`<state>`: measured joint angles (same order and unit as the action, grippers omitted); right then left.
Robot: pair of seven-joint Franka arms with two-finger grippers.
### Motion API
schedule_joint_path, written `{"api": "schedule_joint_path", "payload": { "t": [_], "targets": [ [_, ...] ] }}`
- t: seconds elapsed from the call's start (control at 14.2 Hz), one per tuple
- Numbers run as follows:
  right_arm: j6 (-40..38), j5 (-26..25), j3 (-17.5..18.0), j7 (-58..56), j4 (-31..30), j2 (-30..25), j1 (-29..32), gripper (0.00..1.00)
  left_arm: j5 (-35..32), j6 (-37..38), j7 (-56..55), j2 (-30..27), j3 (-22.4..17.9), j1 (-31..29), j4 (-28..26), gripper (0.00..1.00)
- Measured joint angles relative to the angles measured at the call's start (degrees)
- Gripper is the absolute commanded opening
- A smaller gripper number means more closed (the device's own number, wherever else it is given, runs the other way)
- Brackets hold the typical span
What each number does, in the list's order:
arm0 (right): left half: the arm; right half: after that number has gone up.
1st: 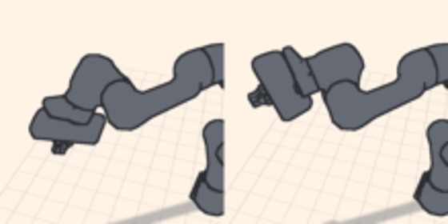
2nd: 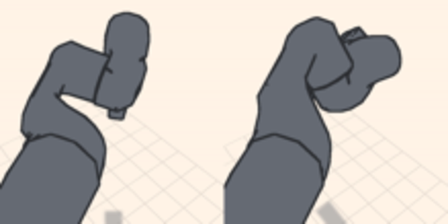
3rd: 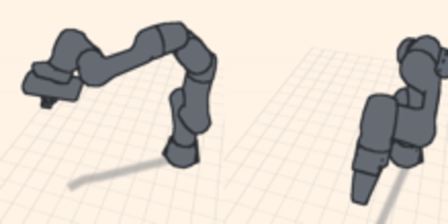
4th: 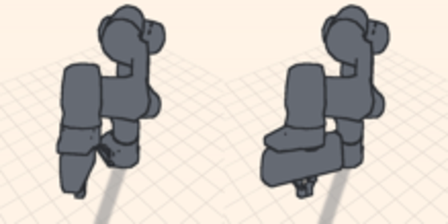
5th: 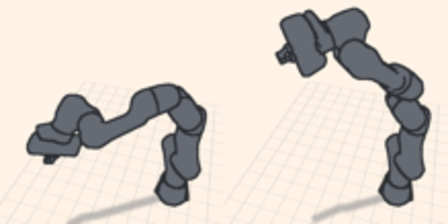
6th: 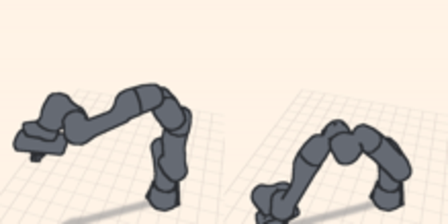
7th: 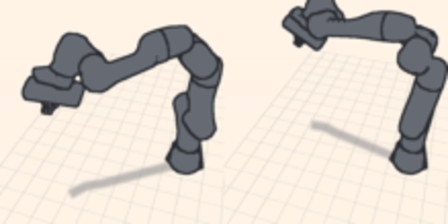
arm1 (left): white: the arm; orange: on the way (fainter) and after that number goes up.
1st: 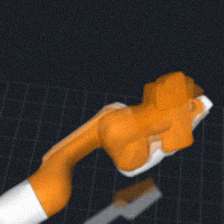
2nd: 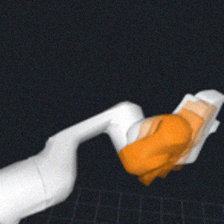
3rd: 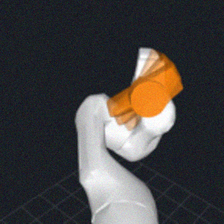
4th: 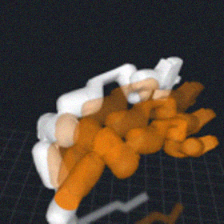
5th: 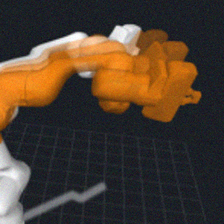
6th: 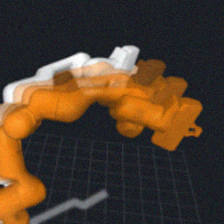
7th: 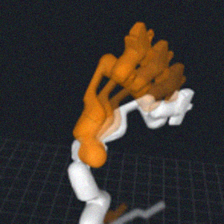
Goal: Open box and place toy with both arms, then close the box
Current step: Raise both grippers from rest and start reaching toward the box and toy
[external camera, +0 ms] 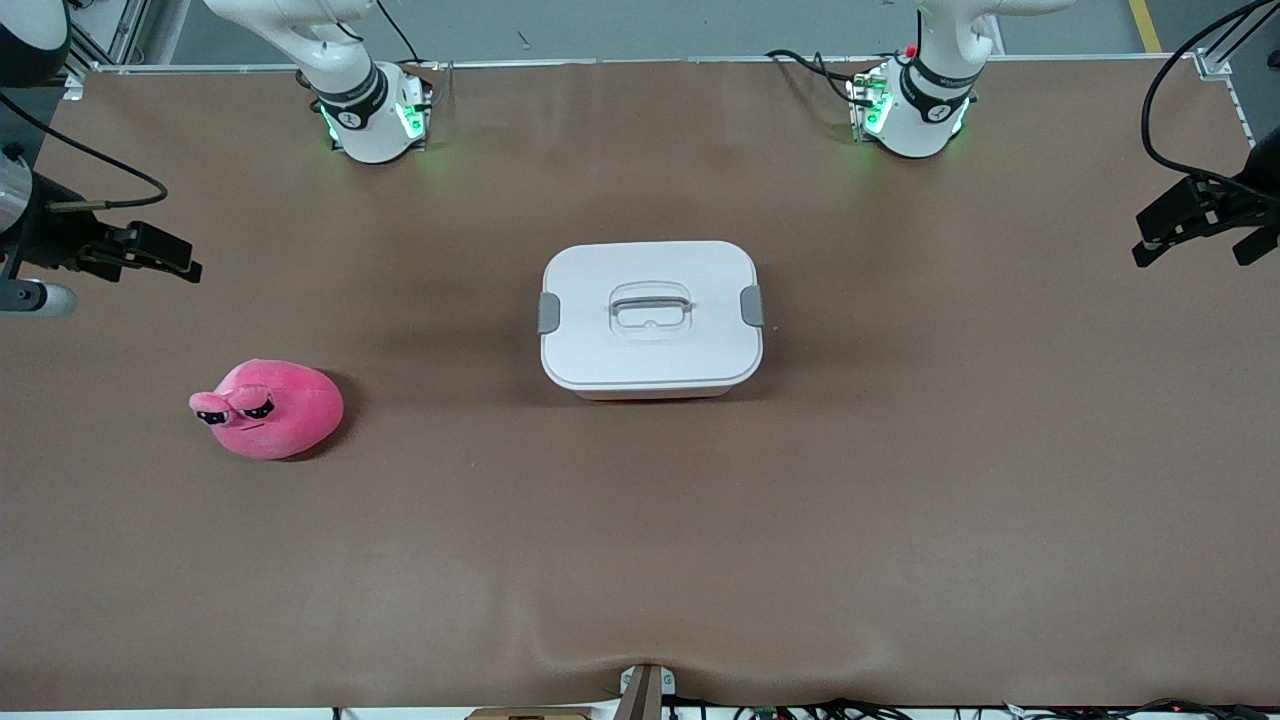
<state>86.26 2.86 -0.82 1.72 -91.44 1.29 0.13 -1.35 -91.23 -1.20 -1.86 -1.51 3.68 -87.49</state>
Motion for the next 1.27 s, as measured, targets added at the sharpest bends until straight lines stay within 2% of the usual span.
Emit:
{"api": "schedule_joint_path", "payload": {
  "t": [0.42,0.7,0.98,1.27],
  "targets": [
    [-0.01,-0.01,0.00,0.00,-0.01,0.00,0.00,1.00,0.00,-0.02,-0.24,0.26,0.13,-0.02,0.00,1.00],
    [0.00,-0.01,-0.01,0.01,-0.45,0.01,0.00,1.00,0.00,0.24,-6.53,1.16,0.43,0.15,-0.01,1.00],
    [0.45,-0.04,-0.07,0.01,-2.05,0.11,0.03,1.00,0.00,0.96,-12.56,1.40,2.31,0.54,-0.03,1.00],
    [2.53,-0.05,-0.11,-0.10,-3.58,0.22,0.04,1.00,0.00,1.56,-19.36,2.89,6.22,0.71,-0.17,1.00]
  ]
}}
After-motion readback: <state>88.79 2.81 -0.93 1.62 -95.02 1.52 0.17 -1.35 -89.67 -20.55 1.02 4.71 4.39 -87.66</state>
